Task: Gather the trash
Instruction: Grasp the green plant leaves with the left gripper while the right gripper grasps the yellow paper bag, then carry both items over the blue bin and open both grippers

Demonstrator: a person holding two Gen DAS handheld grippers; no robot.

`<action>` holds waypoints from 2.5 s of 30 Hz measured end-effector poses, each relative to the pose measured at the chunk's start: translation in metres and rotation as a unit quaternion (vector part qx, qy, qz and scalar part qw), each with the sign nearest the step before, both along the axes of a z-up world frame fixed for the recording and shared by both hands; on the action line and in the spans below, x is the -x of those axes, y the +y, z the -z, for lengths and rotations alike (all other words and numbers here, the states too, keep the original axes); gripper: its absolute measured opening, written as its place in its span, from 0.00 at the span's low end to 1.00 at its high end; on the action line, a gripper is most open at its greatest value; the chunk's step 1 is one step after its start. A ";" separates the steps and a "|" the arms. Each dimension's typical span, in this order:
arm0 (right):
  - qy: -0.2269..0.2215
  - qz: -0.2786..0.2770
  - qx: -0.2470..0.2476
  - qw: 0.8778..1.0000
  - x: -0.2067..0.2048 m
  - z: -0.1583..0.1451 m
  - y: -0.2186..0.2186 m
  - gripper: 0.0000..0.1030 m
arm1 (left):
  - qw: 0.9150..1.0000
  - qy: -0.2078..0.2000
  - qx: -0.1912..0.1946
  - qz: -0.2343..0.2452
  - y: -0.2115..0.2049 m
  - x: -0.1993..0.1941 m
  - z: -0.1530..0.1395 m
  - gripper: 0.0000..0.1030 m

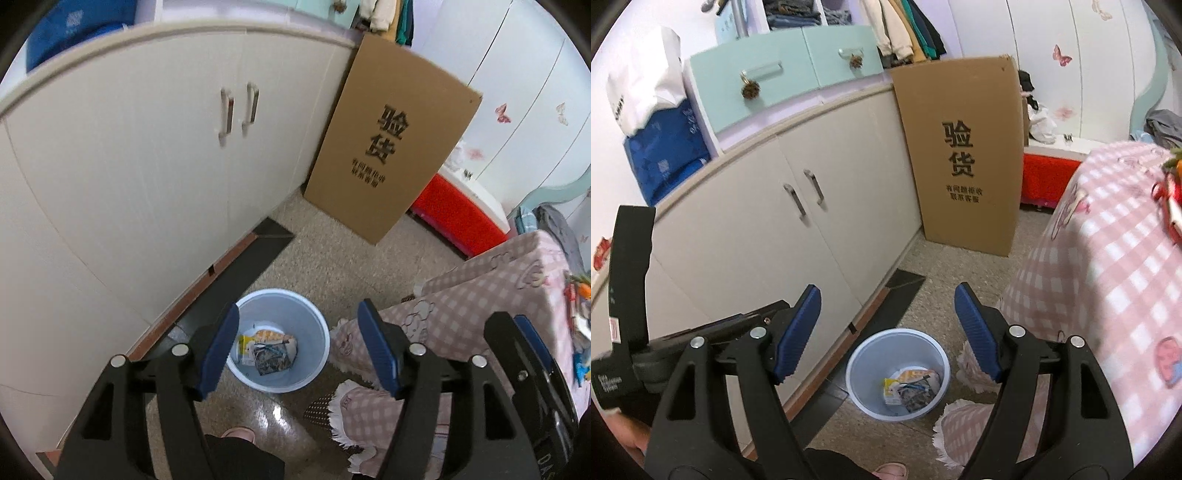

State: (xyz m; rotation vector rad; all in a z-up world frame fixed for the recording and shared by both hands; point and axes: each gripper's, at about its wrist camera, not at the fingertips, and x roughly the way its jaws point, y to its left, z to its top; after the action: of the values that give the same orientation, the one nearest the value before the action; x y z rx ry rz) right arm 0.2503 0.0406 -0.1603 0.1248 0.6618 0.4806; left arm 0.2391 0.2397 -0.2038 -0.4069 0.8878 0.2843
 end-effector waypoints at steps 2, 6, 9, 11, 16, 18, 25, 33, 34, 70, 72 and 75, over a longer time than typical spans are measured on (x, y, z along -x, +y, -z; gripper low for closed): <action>-0.011 0.001 -0.011 1.000 0.007 -0.014 -0.006 0.72 | 1.000 -0.020 -0.002 0.000 -0.006 0.010 -0.019 0.65; -0.032 0.012 -0.029 0.999 0.022 -0.042 -0.026 0.73 | 0.998 -0.053 -0.013 0.017 -0.027 0.023 -0.051 0.66; -0.046 0.031 -0.042 0.998 0.034 -0.064 -0.055 0.74 | 0.996 -0.072 -0.024 0.041 -0.052 0.029 -0.072 0.66; -0.053 0.044 -0.044 0.997 0.039 -0.074 -0.075 0.75 | 0.995 -0.080 -0.024 0.058 -0.067 0.030 -0.083 0.66; -0.069 0.095 -0.043 0.992 0.049 -0.092 -0.138 0.76 | 0.986 -0.102 -0.039 0.122 -0.135 0.027 -0.107 0.66; -0.076 0.118 -0.043 0.989 0.052 -0.096 -0.165 0.76 | 0.981 -0.107 -0.049 0.156 -0.169 0.022 -0.115 0.67; -0.078 0.216 -0.035 0.973 0.056 -0.100 -0.276 0.80 | 0.955 -0.112 -0.081 0.262 -0.282 -0.005 -0.132 0.68; -0.030 0.307 -0.025 0.951 0.048 -0.071 -0.378 0.82 | 0.931 -0.085 -0.125 0.332 -0.369 -0.046 -0.114 0.68; -0.026 0.311 -0.027 0.950 0.046 -0.067 -0.385 0.82 | 0.930 -0.079 -0.129 0.335 -0.377 -0.053 -0.110 0.68; -0.030 0.202 -0.040 0.978 0.038 -0.111 -0.331 0.24 | 0.933 -0.222 -0.099 0.266 -0.301 -0.001 -0.190 0.02; -0.035 0.177 -0.040 0.983 0.038 -0.118 -0.304 0.24 | 0.938 -0.216 -0.098 0.253 -0.283 0.005 -0.190 0.02; -0.036 0.139 -0.039 0.989 0.036 -0.121 -0.263 0.24 | 0.943 -0.218 -0.086 0.235 -0.251 0.015 -0.188 0.02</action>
State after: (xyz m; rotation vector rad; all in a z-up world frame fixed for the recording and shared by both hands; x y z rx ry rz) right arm 0.2145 -0.2221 -0.0393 0.2679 0.5446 0.2409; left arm 0.2240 -0.0109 -0.0155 -0.0767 0.4955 -0.1674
